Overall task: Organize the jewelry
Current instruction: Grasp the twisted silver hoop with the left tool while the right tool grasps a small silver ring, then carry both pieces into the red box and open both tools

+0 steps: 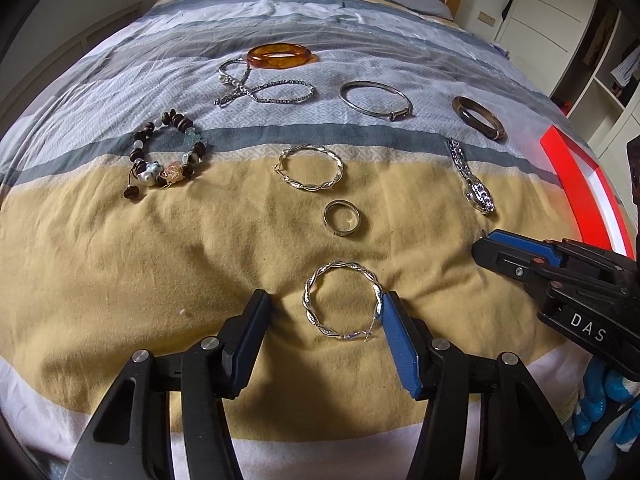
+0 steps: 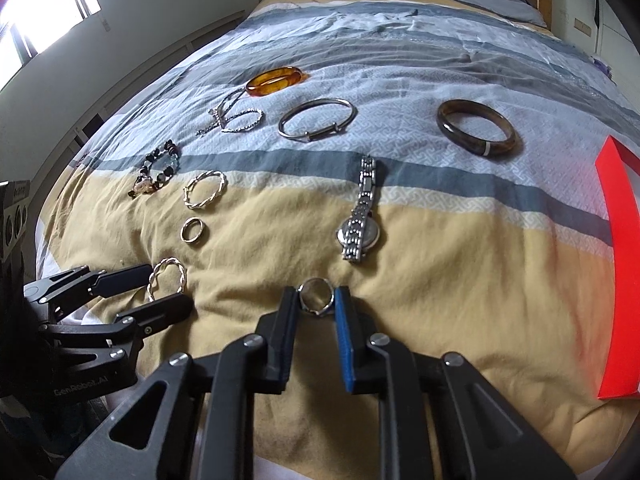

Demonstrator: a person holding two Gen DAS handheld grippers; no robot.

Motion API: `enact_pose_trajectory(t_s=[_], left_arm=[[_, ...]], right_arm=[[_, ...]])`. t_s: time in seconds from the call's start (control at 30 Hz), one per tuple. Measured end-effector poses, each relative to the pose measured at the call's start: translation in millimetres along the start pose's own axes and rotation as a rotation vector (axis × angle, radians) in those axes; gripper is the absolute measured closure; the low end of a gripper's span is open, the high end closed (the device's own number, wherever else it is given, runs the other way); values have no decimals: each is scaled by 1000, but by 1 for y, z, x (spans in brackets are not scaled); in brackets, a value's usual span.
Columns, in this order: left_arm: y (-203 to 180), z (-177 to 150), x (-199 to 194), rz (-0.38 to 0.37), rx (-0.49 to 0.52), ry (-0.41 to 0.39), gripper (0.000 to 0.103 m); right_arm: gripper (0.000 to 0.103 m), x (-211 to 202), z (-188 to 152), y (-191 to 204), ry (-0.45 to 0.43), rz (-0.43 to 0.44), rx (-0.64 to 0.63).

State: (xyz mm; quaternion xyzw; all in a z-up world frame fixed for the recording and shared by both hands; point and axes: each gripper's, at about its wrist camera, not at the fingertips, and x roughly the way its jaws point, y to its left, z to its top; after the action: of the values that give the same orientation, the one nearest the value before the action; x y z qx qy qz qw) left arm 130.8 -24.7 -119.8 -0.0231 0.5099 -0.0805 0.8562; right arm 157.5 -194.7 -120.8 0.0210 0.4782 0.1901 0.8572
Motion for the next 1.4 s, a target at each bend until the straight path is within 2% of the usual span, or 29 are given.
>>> enact_pose_trajectory(t_s=[0.1,0.43,0.57,0.7,0.87,1.07,1.23,1.4], left_arm=[[3,3,-1,-7,-13,-4,65],[2,-1,-15,4,-22,-21,66],[-4,-3,-29,7,-29,-30,66],[-26,2,-46,-30,-14,-57,66],[-88,20,-64,-124,70,-85,66],[-187,47,-61,-249,202,-80,66],[-275,68,-34,-323,324,-52,65],[-329,75,13,-327,386,28,66]], right_arm=[[85,-1,0,0,-2,5,-3],[86,-29,-6,-6,-44,47,16],[86,-56,-10,-13,-87,55,26],[86,-89,-18,-31,-135,36,40],[86,-135,-30,-81,-192,-36,84],[86,-180,-49,-169,-197,-189,148],[86,-190,-58,-228,-156,-259,179],[86,-173,-56,-263,-92,-258,160]])
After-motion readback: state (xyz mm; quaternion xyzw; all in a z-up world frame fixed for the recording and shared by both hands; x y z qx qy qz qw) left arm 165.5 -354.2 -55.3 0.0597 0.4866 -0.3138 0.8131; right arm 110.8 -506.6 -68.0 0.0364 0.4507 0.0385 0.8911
